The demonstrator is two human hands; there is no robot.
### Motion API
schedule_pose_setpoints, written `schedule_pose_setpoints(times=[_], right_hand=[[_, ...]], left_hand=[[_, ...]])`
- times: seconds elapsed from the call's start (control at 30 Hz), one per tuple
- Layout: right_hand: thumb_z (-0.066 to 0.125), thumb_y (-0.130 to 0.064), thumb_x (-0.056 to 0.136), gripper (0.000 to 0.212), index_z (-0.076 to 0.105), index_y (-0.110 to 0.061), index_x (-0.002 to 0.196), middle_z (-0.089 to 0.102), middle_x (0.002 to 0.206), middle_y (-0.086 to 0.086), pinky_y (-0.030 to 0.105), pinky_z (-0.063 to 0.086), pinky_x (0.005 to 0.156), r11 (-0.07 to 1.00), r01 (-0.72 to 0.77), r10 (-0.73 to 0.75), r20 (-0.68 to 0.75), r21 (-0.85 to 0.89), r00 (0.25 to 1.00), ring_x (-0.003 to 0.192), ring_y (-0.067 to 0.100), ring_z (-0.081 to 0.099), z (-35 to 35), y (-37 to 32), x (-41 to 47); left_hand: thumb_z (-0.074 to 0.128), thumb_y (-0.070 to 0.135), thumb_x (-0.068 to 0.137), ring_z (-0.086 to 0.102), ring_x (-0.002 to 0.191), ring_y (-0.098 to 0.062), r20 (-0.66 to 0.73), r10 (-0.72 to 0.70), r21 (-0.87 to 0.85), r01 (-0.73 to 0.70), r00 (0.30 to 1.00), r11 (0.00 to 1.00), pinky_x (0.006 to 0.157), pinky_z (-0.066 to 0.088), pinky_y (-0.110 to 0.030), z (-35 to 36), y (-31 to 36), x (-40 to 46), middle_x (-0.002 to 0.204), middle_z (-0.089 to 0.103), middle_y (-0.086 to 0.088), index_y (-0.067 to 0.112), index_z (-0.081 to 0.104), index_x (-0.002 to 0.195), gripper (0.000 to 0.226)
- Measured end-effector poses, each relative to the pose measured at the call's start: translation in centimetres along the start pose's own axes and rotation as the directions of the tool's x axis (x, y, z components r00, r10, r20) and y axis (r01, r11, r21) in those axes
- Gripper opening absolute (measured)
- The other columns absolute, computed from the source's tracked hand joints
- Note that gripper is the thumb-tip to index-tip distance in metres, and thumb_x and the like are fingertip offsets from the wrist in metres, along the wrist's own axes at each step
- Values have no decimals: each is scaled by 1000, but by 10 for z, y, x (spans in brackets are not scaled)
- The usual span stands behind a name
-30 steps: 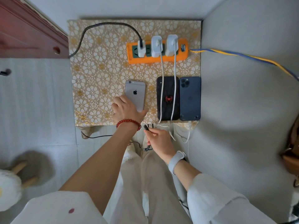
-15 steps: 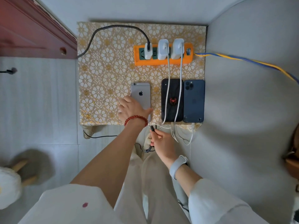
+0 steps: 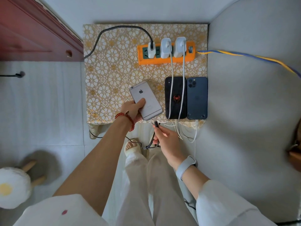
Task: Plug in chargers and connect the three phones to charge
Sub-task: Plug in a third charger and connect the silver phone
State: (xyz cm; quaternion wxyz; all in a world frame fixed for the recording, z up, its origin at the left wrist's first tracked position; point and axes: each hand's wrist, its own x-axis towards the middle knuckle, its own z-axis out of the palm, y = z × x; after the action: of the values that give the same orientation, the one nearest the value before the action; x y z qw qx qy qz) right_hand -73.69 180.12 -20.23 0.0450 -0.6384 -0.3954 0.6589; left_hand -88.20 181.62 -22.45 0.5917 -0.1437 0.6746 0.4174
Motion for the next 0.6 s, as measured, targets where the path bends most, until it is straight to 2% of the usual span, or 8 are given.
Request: schedule_pose_setpoints(times=[0.07,0.13,0.23,0.3,0.37,0.47,0.53,0.6], right_hand=[[53,-16,90,21,68,-25,77,46,50,-5,27,43,59,999,-11,12,-3,44,1000,46,9,46,1,-6,-3],[54,-17,89,25,67,-21,69,44,46,-8,29,44,60,999,3,-2,-5,50,1000,43,6,45,2,-10,-4],[54,-17,89,24,67,-6,71,43,43,-9,31,43,59,999,32,-32,-19,15,999,41,6,43,4,-10,-4],[54,-16,88,26,65,3,77,42,44,-7,31,41,58,999,37,-36,-37,15,999,41,8,43,4,-9,-3],[54,-17,88,27,64,5,76,42,41,-9,30,41,57,999,47,-47,-39,2,998,42,10,43,4,-9,-2],[54,-17,87,31,60,7,68,42,37,-9,30,40,58,997,61,-63,-32,-43,998,45,15,44,4,-10,-2],[54,-17,87,32,58,7,66,42,37,-8,30,40,58,997,60,-61,-32,-50,998,45,16,44,4,-10,-1],[53,-17,87,32,57,6,65,42,39,-8,31,41,58,996,59,-61,-26,-66,998,45,16,45,4,-10,-1]], left_hand=[[54,8,88,60,70,-18,-7,-6,-29,6,1000,1000,64,57,-36,-2,1,-2,79,60,-7,4,54,77,12],[55,7,88,59,70,-19,-13,-13,-44,12,1000,999,74,52,-40,-3,0,-1,79,59,-8,4,53,77,12],[55,8,88,59,71,-19,-13,-16,-72,15,1000,997,82,48,-41,-4,-2,0,80,59,-8,3,53,77,13],[54,8,88,59,72,-19,-11,-17,-82,16,1000,997,81,50,-42,-6,-2,1,80,59,-8,3,53,77,12],[54,8,88,59,72,-19,-10,-17,-77,16,1000,997,75,54,-40,-7,-3,2,80,59,-8,3,53,79,11],[54,8,88,60,72,-19,-7,-12,-72,11,1000,997,66,59,-36,-8,-3,3,81,60,-8,-3,54,95,12],[54,8,88,59,73,-20,-19,-17,-70,15,1000,997,76,53,-41,-8,-3,3,82,60,-8,-4,51,107,22],[55,9,88,60,74,-20,-38,-12,-37,11,999,999,83,49,-42,-7,-2,2,81,60,-8,-6,51,112,29]])
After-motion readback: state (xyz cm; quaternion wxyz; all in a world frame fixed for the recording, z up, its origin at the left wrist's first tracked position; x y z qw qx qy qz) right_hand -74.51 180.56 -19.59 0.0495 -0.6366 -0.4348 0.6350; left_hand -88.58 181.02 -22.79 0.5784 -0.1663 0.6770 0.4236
